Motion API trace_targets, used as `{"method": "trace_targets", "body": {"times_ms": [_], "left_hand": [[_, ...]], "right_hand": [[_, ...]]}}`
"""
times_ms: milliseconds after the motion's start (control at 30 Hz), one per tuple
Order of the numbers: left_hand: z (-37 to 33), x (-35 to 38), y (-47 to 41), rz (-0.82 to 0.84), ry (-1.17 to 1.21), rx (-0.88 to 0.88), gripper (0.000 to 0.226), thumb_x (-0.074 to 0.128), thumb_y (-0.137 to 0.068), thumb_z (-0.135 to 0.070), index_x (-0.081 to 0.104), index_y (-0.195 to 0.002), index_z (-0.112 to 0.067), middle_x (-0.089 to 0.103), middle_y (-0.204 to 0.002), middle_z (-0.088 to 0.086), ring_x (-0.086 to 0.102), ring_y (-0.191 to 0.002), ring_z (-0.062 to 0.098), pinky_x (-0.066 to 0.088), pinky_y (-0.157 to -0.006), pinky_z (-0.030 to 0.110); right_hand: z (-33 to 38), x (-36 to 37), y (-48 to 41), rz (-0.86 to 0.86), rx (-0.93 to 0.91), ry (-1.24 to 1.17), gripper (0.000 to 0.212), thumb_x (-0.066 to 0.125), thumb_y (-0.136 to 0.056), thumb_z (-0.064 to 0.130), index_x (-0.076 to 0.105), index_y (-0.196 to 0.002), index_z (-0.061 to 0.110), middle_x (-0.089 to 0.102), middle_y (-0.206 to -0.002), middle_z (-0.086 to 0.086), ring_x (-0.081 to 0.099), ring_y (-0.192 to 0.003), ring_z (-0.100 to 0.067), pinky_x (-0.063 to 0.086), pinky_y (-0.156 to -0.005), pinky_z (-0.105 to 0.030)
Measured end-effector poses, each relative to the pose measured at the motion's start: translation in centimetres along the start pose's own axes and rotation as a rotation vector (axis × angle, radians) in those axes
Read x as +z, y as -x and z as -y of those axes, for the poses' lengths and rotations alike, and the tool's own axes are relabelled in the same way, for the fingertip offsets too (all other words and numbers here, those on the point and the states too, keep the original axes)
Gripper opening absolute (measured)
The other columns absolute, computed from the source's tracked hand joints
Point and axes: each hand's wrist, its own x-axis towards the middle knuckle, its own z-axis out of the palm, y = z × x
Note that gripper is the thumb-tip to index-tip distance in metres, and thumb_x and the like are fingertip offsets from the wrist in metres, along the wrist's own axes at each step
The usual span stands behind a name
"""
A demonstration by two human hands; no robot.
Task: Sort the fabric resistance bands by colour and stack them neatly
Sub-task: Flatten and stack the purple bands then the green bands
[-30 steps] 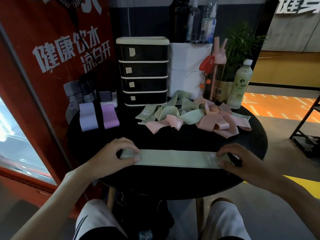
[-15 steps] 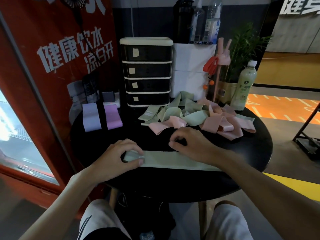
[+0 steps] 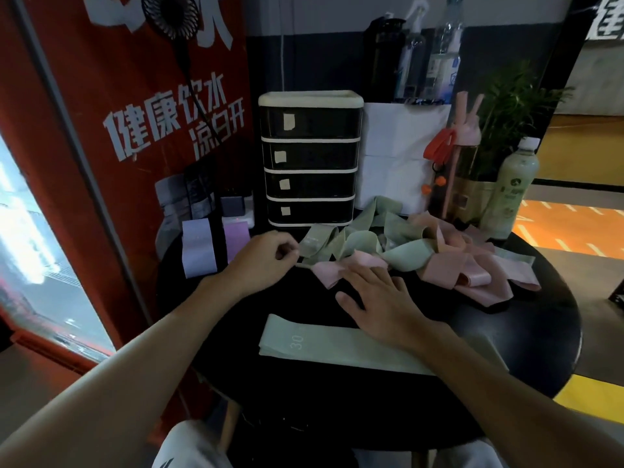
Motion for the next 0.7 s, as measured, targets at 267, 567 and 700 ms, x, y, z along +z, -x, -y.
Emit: {"method": "trace_targets", "body": {"times_ms": [267,567,700], "left_hand": [[1.5,3.5,-6.4,0.078,-0.2,-0.184,0.019,0.068,-0.09,-0.029,0.069,-0.088,-0.01,0.069,-0.088,0.005,0.064,-0.082,0.021,0.048,-0.068,0.032],[0.9,3.7,-7.8,0.116,-0.175,-0.352,0.039,0.076,-0.081,-0.035,0.048,-0.065,-0.013,0.05,-0.067,0.0,0.048,-0.06,0.015,0.031,-0.048,0.026],[0.6,3.5,-8.1,0.072,-0.152,-0.373,0.014,0.074,-0.079,-0.016,0.063,-0.074,-0.009,0.066,-0.081,0.009,0.06,-0.073,0.021,0.038,-0.054,0.027]], "right_hand": [[0.0,0.0,0.0,-0.015,-0.014,-0.013,0.049,0.027,-0.097,0.057,0.036,-0.14,0.036,0.031,-0.148,0.015,0.025,-0.136,-0.017,0.027,-0.105,-0.043],[0.0,0.4,-0.2,-0.019,-0.011,0.001,0.057,0.016,-0.089,0.062,0.039,-0.134,0.036,0.036,-0.144,0.013,0.031,-0.131,-0.02,0.029,-0.101,-0.043],[0.0,0.3,-0.1,-0.032,-0.017,0.004,0.058,0.014,-0.088,0.062,0.038,-0.134,0.037,0.036,-0.144,0.014,0.031,-0.131,-0.02,0.029,-0.1,-0.043]]}}
